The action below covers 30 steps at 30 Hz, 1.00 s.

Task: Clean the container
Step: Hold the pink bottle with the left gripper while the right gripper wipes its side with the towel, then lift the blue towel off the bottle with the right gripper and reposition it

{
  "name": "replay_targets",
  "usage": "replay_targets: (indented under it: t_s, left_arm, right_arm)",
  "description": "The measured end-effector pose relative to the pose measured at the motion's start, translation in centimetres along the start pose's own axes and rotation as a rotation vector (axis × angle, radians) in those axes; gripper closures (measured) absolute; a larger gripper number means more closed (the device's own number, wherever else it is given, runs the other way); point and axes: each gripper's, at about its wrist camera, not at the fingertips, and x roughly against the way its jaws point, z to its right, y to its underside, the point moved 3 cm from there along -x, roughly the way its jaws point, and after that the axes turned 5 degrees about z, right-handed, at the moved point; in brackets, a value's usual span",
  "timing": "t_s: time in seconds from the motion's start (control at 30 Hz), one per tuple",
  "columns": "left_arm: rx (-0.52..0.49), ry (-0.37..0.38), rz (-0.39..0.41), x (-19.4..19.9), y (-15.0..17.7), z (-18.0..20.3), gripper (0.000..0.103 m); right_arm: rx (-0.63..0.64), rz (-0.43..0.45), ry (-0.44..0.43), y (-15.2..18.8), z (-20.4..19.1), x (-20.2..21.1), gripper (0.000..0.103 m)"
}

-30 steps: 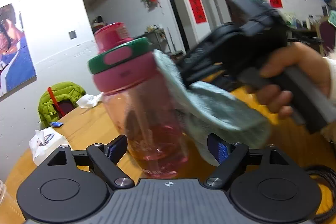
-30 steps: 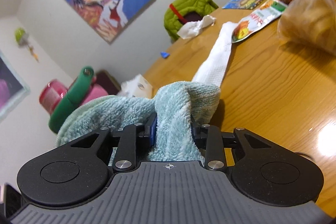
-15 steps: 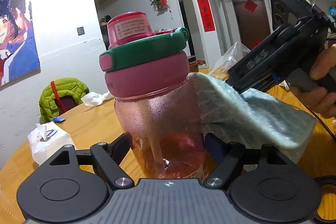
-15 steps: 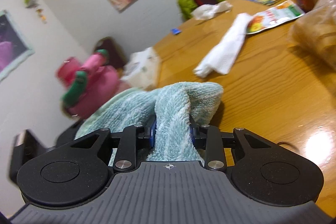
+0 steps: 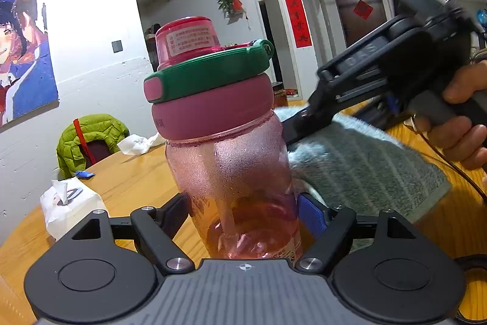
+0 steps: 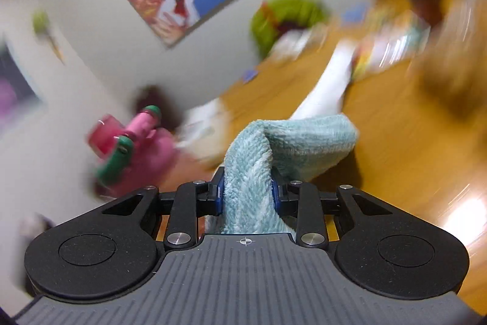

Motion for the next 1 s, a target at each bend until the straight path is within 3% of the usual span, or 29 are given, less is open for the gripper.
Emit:
replay_targets:
  t_s: [0.17,0.23,0.33,0.4,0.47,0.6,0.67,0.73,0.83,0.93,1.0]
  left_arm:
    - [0.001,0.000,0.000,-0.1,-0.1,-0.3,0.027]
    - [0.002,0.001,0.000,-0.3,-0.2,-0.5,0.027]
    - [0.003,0.001,-0.001,-0.8,-0.2,-1.1,0.027]
    - [0.003,0.001,-0.001,-1.0,-0.2,-1.4,0.027]
    - [0.003,0.002,-0.001,-1.2,-0.2,-1.6,0.027]
    - [0.003,0.002,-0.002,-1.4,-0.2,-2.0,0.027]
    - [0.003,0.001,-0.001,-1.7,-0.1,-2.1,0.027]
    - [0.002,-0.002,-0.002,-2.1,-0.1,-2.1,0.027]
    - [0.002,-0.002,-0.002,-2.5,-0.1,-2.3,0.027]
    - [0.003,-0.002,-0.002,-2.7,-0.1,-2.5,0.027]
    - [0.003,-0.002,-0.003,-2.8,-0.1,-2.5,0.027]
  right_arm:
    - [-0.267,-0.122,-0.087,1.1,3.1,-2.5,0.066]
    - [-0.372,-0.170,-0.121,1.5,4.3,-3.5,0.058]
    - [-0.122,-0.052,0.028,0.6,2.4,-1.8,0.043]
    - [0.045,0.026,0.126,-0.1,1.1,-0.6,0.041]
    - [0.109,0.068,0.139,-0.5,0.6,0.0,0.035]
    - [0.130,0.028,0.052,-0.5,-0.1,-0.1,0.034]
    - [0.202,0.008,0.062,0.0,-0.9,-0.3,0.039]
    - [0.291,-0.048,0.128,0.8,-1.7,-1.2,0.071]
    - [0.406,-0.081,0.227,1.9,-2.6,-2.3,0.078]
    - [0.395,-0.013,0.240,1.3,-2.7,-0.8,0.085]
    - [0.334,0.073,0.198,0.1,-2.4,1.1,0.086]
